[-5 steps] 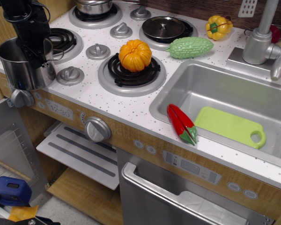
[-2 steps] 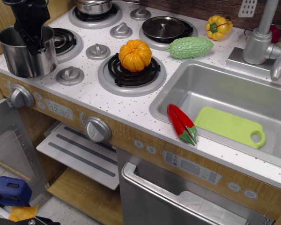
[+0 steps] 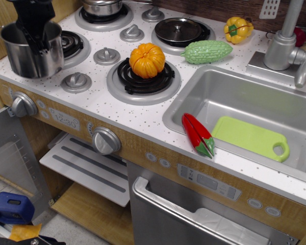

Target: Put pot on stove which is near stove

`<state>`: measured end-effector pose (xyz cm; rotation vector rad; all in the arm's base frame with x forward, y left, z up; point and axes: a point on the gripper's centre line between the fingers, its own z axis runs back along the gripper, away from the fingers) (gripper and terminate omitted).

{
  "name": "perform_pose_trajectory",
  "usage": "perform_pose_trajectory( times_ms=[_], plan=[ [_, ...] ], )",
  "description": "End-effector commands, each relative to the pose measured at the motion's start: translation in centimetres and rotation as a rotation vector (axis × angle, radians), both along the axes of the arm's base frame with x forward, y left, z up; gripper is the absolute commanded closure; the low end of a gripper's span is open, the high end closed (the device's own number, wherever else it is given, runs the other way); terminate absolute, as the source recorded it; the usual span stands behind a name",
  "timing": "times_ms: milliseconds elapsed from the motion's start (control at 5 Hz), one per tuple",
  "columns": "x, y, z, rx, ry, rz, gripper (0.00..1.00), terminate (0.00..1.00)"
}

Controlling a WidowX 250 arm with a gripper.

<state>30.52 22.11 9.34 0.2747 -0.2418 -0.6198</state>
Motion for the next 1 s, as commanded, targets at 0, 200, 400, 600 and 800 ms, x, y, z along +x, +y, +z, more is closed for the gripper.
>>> perform_pose_trajectory(
  times_ms=[0,200,400,600,800],
  plan=[
    [1.6,2.2,2.8,0.08,-0.093,-0.082,1.0,0.0],
    [2.5,2.8,3.0,0.061,-0.093,-0.131,1.0,0.0],
    [3.4,4.1,2.7,0.042,-0.111,-0.198,1.0,0.0],
    [3.9,4.7,2.2,0.038,-0.132,-0.234,1.0,0.0],
    [4.0,5.6,1.2,0.024,-0.157,-0.285,1.0,1.0]
  ],
)
